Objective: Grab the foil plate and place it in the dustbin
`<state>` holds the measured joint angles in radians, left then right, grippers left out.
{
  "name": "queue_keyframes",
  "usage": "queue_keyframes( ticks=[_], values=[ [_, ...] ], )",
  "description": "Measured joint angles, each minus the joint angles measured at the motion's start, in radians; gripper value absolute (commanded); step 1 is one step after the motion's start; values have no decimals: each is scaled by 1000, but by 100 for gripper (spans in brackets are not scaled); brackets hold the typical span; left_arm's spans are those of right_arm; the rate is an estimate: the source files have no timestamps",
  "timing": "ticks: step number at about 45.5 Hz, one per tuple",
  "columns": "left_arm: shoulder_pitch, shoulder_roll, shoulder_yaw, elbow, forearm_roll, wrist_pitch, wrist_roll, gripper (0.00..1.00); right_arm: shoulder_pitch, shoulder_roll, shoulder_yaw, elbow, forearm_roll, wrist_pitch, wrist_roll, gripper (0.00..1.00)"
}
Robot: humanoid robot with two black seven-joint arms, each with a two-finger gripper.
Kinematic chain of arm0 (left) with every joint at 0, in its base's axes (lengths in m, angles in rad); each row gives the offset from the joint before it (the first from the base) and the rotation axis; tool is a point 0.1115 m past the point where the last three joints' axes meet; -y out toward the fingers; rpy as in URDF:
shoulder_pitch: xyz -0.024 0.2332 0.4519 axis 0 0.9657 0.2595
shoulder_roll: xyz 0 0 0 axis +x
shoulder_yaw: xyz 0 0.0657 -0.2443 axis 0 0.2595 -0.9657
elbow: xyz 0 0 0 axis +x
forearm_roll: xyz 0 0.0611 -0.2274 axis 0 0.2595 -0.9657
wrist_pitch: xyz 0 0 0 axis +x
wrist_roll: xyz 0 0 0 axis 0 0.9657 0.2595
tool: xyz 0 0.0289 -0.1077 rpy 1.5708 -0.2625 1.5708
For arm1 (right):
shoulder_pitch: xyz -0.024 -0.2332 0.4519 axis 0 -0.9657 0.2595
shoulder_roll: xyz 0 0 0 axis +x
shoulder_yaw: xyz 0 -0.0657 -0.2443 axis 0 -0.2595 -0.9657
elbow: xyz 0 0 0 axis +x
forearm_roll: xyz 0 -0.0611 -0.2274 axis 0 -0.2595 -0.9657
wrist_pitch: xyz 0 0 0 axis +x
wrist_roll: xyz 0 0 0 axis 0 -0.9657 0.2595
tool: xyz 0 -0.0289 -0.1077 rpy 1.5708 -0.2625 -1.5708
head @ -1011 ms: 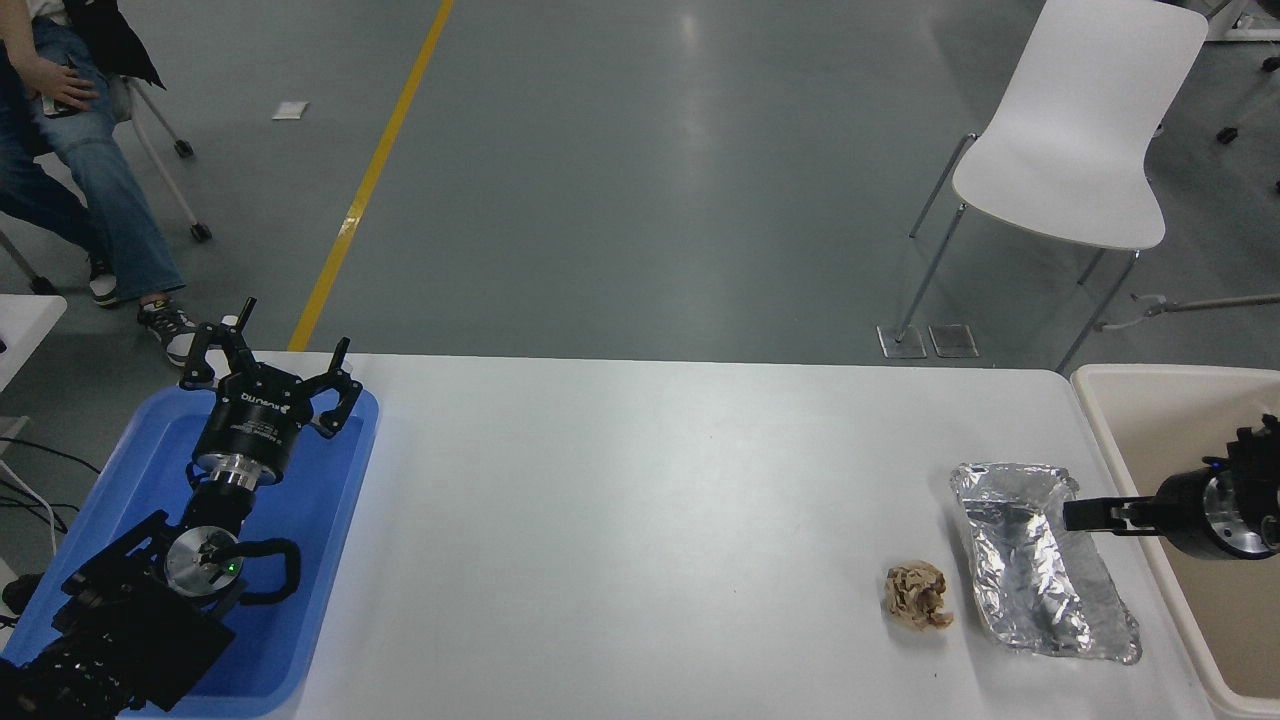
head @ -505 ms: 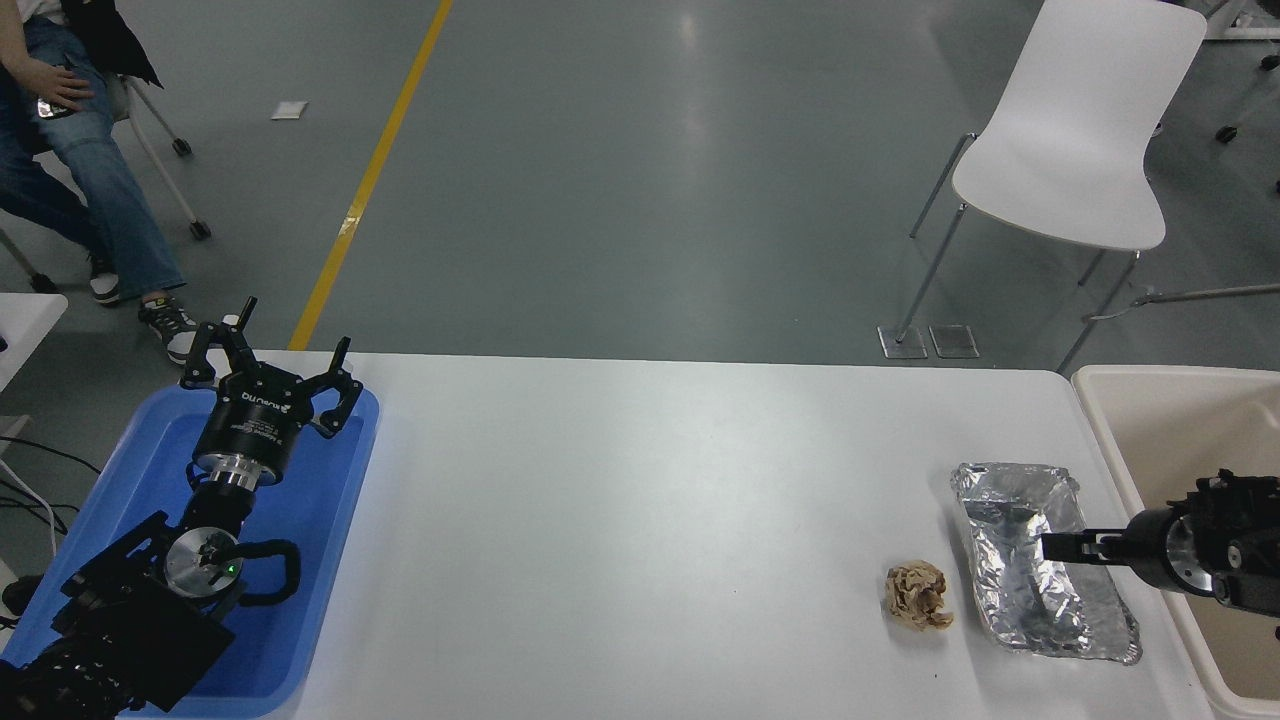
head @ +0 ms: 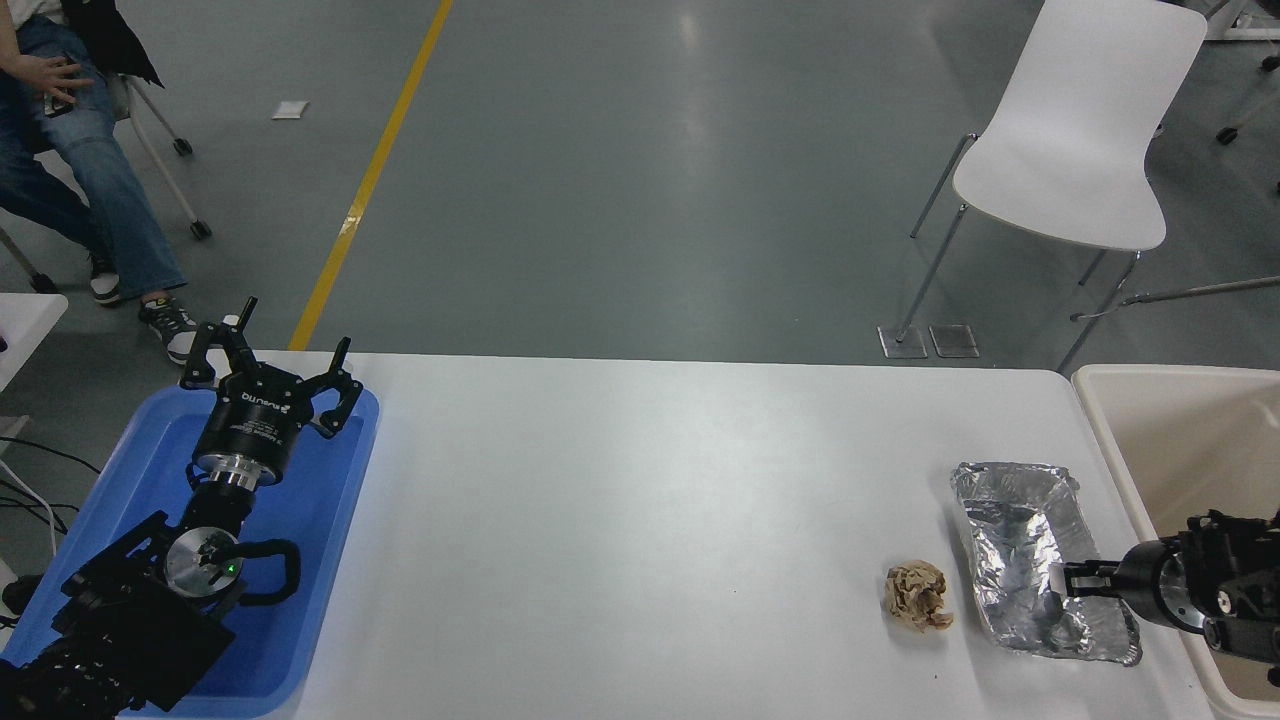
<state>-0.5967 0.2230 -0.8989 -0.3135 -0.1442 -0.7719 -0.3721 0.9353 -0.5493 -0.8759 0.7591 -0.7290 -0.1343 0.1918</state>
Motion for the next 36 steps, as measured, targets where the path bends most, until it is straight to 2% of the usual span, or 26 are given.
queue_keyframes(
  ticks=[22, 36],
  values=[
    [0, 0, 0, -1, 0, 0, 0, 100, 33, -8, -5, 8, 5, -4, -2, 0],
    [0, -1, 0, -1, 0, 0, 0, 100, 206, -120, -6, 120, -16, 41, 1, 0]
  ],
)
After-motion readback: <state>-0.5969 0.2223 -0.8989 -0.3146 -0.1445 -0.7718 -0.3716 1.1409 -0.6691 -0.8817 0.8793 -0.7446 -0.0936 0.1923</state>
